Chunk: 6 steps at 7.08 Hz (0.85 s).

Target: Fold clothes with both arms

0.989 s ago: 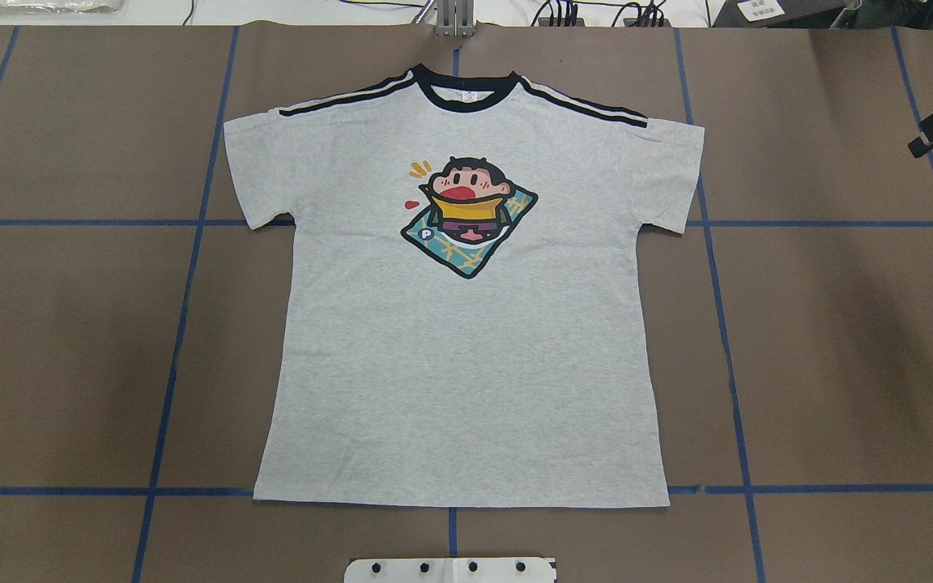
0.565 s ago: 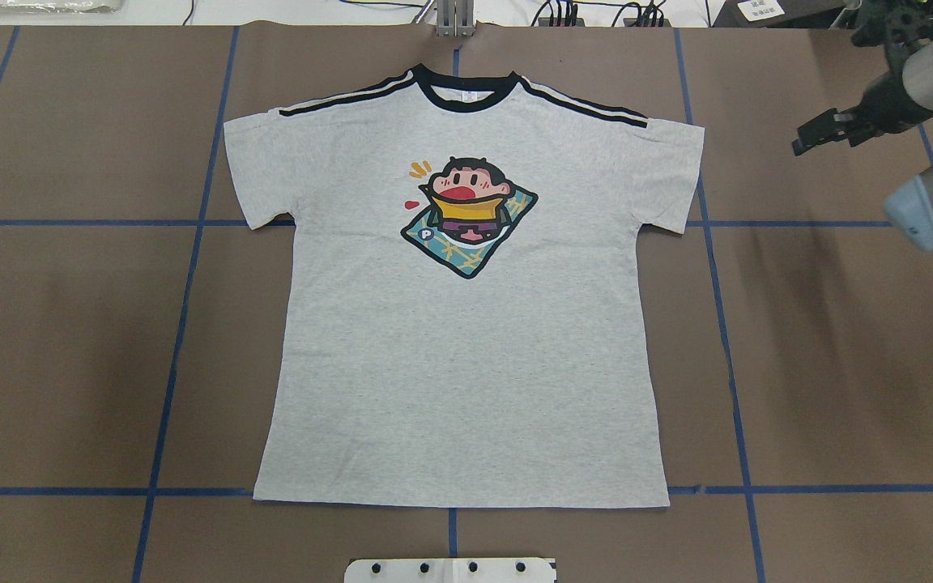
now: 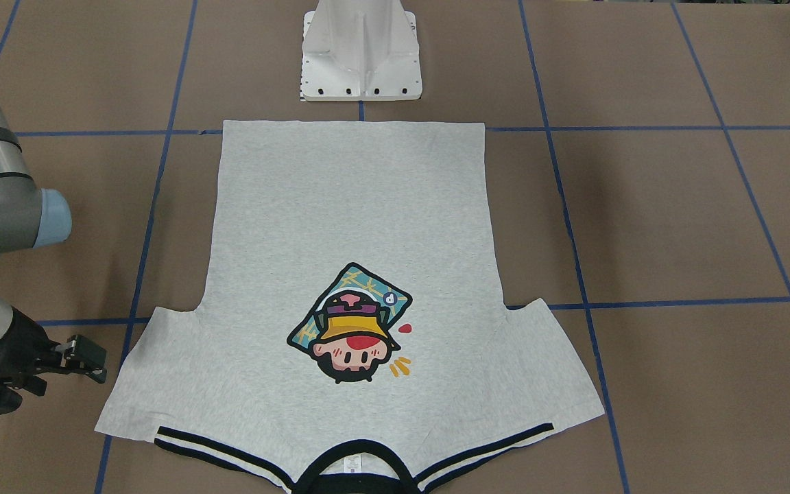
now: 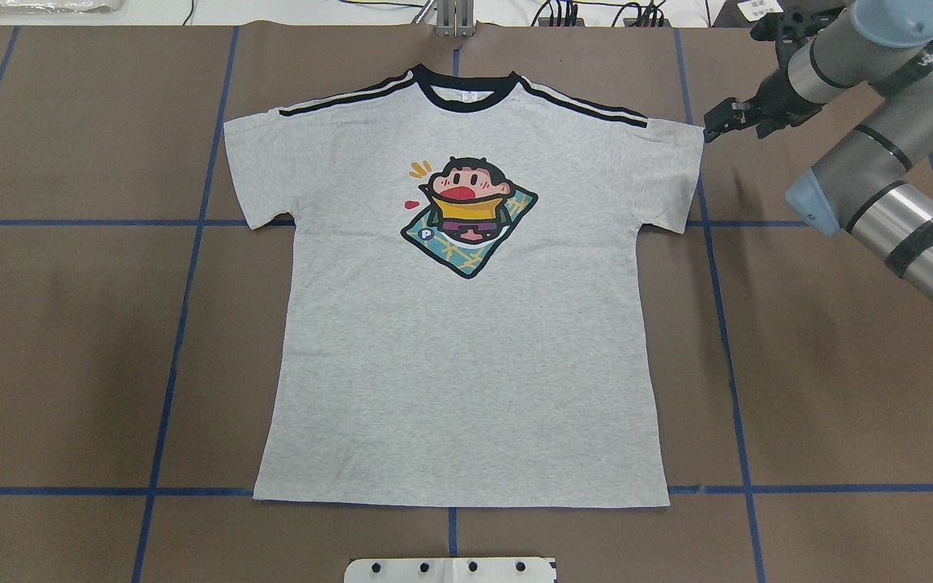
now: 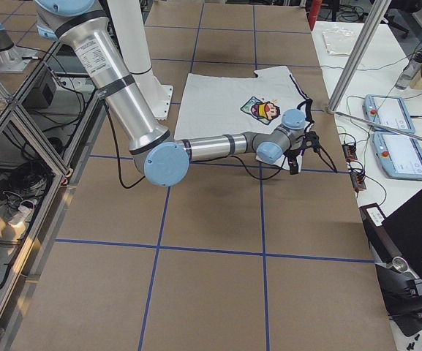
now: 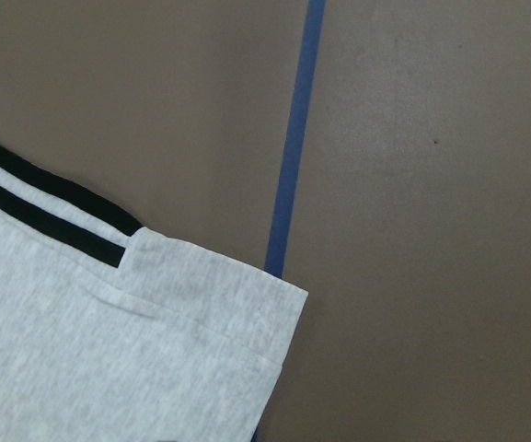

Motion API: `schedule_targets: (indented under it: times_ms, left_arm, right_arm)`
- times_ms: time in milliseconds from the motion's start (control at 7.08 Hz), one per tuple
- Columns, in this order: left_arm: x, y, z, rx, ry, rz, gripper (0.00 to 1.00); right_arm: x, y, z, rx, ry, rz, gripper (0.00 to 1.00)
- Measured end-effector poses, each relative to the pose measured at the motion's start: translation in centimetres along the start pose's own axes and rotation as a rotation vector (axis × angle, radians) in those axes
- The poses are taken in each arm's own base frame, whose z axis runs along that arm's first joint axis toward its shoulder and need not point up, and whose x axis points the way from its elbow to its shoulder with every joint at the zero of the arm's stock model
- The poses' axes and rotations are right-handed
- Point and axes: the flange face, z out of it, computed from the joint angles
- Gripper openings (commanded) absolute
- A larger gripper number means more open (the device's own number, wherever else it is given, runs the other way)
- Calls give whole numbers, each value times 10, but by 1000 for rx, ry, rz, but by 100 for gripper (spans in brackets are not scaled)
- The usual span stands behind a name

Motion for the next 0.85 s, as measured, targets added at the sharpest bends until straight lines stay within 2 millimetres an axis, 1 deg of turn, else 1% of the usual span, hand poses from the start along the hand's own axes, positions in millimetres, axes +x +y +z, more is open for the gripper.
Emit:
schedule_targets:
  times_ms: [283, 424, 565, 707, 848]
  left_arm:
    - [0, -1, 0, 2, 1, 0, 99]
    - [1, -3, -1, 4, 1, -3, 99]
    - [2, -5, -2, 7, 2, -11, 99]
    - [3, -8, -3, 10, 3, -17, 99]
    - [4, -10, -4, 13, 3, -18, 99]
  right_arm:
    - [-12, -18, 21, -16, 30, -8, 92]
    - [-13, -23, 32, -25, 53, -37, 91]
    - [-9, -27, 41, -37, 73, -74, 84]
    - [-9, -31, 47, -46, 83, -91, 76]
    - [-11, -35, 51, -53, 89, -95, 71]
